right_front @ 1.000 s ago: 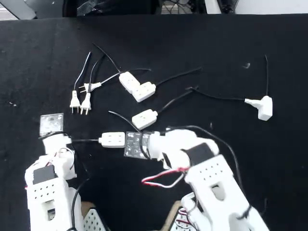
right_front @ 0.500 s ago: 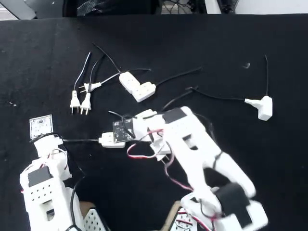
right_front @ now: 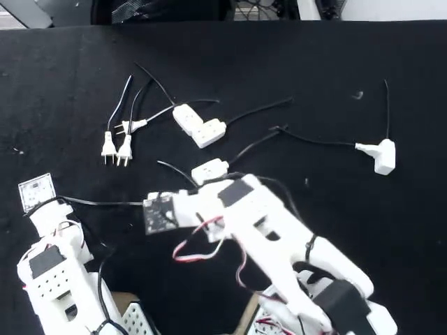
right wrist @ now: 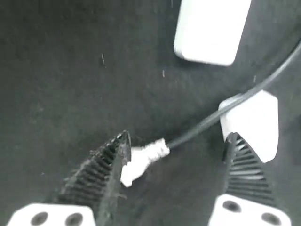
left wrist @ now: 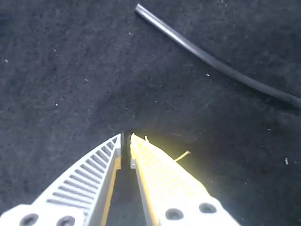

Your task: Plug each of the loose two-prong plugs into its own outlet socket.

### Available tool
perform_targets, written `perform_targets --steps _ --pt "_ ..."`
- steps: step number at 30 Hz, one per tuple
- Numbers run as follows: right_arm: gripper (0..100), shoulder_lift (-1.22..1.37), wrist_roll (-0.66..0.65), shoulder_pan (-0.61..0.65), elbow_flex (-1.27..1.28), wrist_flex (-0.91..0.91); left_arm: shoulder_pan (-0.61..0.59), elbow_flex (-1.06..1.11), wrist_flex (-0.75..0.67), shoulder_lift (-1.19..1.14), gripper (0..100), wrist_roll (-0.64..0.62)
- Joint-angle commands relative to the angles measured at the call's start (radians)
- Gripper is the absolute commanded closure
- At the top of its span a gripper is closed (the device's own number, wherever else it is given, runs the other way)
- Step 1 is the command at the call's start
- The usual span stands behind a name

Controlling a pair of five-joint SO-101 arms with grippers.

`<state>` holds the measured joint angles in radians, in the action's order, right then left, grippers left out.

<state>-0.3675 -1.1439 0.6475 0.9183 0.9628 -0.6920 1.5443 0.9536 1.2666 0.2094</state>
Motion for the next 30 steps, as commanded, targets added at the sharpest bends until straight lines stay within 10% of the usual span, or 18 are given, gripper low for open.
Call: perform_targets --steps 1,11,30 --pt "68.7 -0.05 0.025 0.011 0.005 -0.048 -0.012 -0.018 -0.012 0.006 95 -0.005" --pt "68.8 -0.031 -0.025 -0.245 0.051 -0.075 -0.008 -0.018 -0.012 0.006 95 -0.005" --pt "68.8 -0.225 0.287 0.126 0.139 -0.069 -0.012 -0.018 -0.012 0.006 95 -0.005"
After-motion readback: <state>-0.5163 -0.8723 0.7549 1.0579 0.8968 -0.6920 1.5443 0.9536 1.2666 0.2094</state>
